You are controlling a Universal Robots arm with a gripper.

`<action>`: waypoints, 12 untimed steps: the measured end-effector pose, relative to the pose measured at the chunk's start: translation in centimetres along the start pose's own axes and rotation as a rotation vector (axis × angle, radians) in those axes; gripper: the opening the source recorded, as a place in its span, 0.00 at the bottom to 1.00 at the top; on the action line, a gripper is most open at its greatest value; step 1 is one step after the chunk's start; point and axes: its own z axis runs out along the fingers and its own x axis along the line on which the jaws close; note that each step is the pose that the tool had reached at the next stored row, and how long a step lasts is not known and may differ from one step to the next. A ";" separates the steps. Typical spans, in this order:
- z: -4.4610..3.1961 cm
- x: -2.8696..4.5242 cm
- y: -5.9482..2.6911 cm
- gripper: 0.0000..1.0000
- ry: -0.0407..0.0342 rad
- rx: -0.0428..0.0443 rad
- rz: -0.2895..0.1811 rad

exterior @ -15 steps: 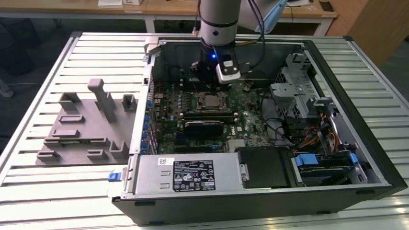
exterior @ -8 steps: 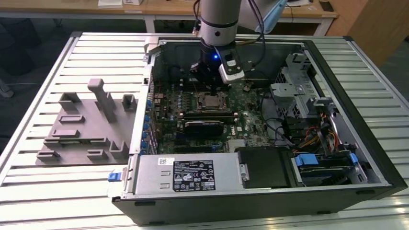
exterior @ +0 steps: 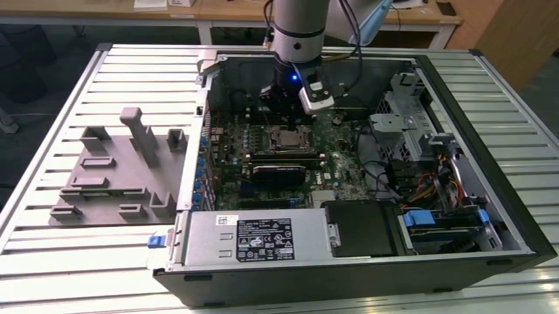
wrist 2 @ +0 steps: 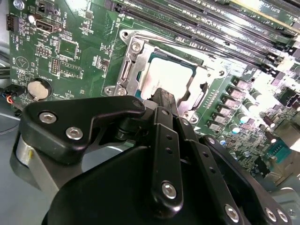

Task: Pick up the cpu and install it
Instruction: 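Close the cpu cover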

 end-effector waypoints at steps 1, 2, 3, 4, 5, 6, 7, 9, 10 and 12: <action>0.00 0.06 -0.01 0.11 0.0000 0.0001 0.000; -0.01 0.12 -0.03 0.11 0.0001 0.0001 0.000; -0.01 0.19 -0.04 0.11 0.0000 0.0001 0.000; -0.01 0.26 -0.05 0.11 0.0000 0.0001 0.000; -0.01 0.35 -0.07 0.11 0.0000 0.0001 0.000; -0.02 0.45 -0.09 0.11 0.0000 0.0001 0.000; -0.02 0.56 -0.11 0.11 0.0000 0.0002 0.000; -0.02 0.73 -0.14 0.11 -0.0002 0.0001 0.000; -0.03 0.80 -0.16 0.11 -0.0001 0.0001 0.000; -0.03 0.94 -0.19 0.11 -0.0002 0.0001 0.000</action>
